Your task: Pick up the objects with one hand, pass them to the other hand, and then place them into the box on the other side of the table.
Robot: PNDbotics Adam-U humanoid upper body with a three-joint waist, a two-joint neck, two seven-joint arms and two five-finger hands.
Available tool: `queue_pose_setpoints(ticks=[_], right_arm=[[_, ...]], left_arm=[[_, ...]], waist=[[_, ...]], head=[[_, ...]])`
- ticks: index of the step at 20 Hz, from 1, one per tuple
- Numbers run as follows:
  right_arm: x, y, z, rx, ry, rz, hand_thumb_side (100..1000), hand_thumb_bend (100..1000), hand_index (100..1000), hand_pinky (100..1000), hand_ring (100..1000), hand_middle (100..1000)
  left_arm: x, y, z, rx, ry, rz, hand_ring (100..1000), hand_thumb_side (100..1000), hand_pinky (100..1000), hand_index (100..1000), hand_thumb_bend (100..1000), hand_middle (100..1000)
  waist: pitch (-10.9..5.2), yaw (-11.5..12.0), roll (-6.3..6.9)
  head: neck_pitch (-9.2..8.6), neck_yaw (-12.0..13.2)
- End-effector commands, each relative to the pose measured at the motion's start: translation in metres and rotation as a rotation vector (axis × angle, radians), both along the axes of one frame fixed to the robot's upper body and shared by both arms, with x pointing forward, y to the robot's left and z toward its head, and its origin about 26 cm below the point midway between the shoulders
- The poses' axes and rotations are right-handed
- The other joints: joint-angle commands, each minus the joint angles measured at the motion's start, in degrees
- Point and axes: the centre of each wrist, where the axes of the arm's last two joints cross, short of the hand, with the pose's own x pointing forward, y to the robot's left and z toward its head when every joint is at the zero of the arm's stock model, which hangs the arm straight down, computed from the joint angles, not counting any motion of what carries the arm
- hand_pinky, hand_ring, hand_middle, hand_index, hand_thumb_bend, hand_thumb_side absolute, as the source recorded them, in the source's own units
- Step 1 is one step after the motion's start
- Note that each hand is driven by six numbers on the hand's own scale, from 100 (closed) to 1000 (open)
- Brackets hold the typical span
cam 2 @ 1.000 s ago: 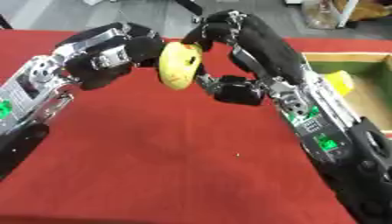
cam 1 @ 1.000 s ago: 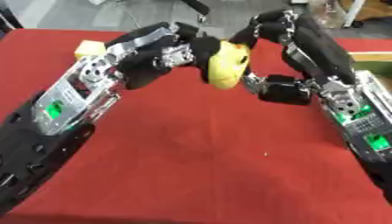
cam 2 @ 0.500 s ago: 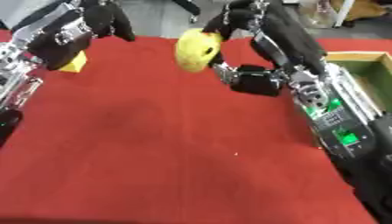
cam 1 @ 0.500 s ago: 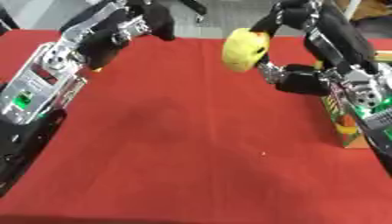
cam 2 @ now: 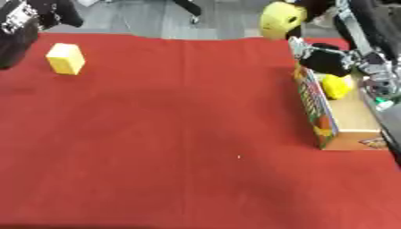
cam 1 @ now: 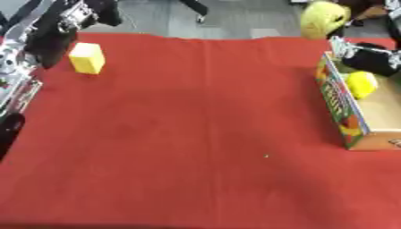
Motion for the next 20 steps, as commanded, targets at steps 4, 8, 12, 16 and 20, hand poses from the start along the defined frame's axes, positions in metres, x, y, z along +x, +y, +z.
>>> queue_pose_setpoints(ticks=[4,8,12,16,20], right_arm=[[0.019,-0.067,-0.02,0.027,0.077,-0.288,100,100,350,555,518,451],[0.027,-0.089,-0.046,0.011,0.16,-0.382,100,100,454,577,538,480],[0.029,-0.106,-0.07,-0.054,0.254,-0.444,100,114,619,615,586,533],[0.027,-0.12,-0.087,-0.119,0.357,-0.502,100,190,742,646,629,586],[0.024,-0.129,-0.095,-0.134,0.425,-0.55,227,335,805,657,648,605]], left_arm=[[-0.006,0.011,0.011,-0.015,-0.043,0.034,598,596,738,602,512,520],[-0.008,0.012,0.011,-0.025,-0.047,0.038,596,595,737,602,506,519],[-0.008,0.013,0.01,-0.029,-0.046,0.046,595,595,737,602,504,518],[-0.009,0.016,0.009,-0.035,-0.047,0.059,595,592,737,602,501,518],[-0.009,0.018,0.009,-0.035,-0.048,0.069,595,590,738,602,500,518]], waist=[[-1.38,0.18,-0.08],[-1.39,0.25,0.06],[-1.4,0.25,0.15],[-1.4,0.16,0.21],[-1.4,0.1,0.26]], head=[[-0.09,-0.56],[-0.05,-0.54],[-0.04,-0.51],[-0.01,-0.42],[0.02,-0.19]])
